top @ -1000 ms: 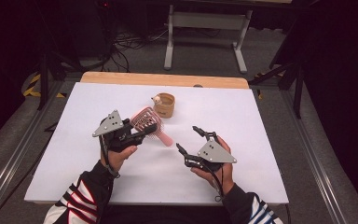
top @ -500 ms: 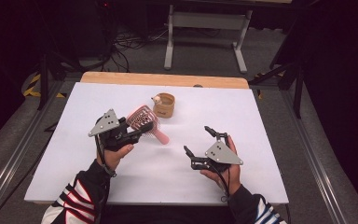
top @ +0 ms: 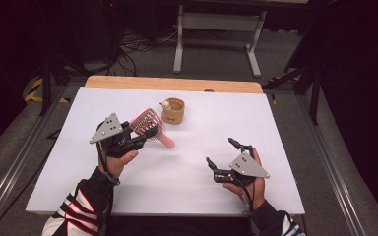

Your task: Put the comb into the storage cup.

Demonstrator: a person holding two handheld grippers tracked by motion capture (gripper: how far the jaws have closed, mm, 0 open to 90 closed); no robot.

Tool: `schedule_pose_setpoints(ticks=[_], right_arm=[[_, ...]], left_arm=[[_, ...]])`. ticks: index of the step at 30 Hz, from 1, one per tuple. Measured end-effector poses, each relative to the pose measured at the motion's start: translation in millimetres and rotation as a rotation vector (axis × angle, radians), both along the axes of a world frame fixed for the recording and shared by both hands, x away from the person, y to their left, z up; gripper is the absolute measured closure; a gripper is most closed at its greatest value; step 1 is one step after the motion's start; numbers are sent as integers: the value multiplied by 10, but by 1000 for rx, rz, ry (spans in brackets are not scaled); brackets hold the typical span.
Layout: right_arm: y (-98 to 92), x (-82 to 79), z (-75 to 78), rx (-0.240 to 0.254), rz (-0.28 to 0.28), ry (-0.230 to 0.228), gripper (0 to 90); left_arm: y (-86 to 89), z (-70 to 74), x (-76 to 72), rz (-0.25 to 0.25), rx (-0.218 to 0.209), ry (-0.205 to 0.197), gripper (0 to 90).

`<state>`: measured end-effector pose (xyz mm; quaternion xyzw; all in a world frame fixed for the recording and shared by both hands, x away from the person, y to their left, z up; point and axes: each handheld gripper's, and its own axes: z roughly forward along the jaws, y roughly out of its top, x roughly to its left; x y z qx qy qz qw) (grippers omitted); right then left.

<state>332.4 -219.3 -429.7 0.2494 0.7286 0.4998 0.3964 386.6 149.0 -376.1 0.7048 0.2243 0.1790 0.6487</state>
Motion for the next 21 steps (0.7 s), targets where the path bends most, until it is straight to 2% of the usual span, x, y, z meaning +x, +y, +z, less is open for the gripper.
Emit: schedule_pose_setpoints(ticks=[10,18,21], right_arm=[[-195,-33,-61,12,-15,15,76],[-329,-44,-126,13,-41,41,77],[-355,-52,-143,12,-49,45,82]], left_arm=[[54,70,10,13,-27,-16,630],[54,203,38,19,-42,-51,630],[44,265,74,24,-34,-63,630]])
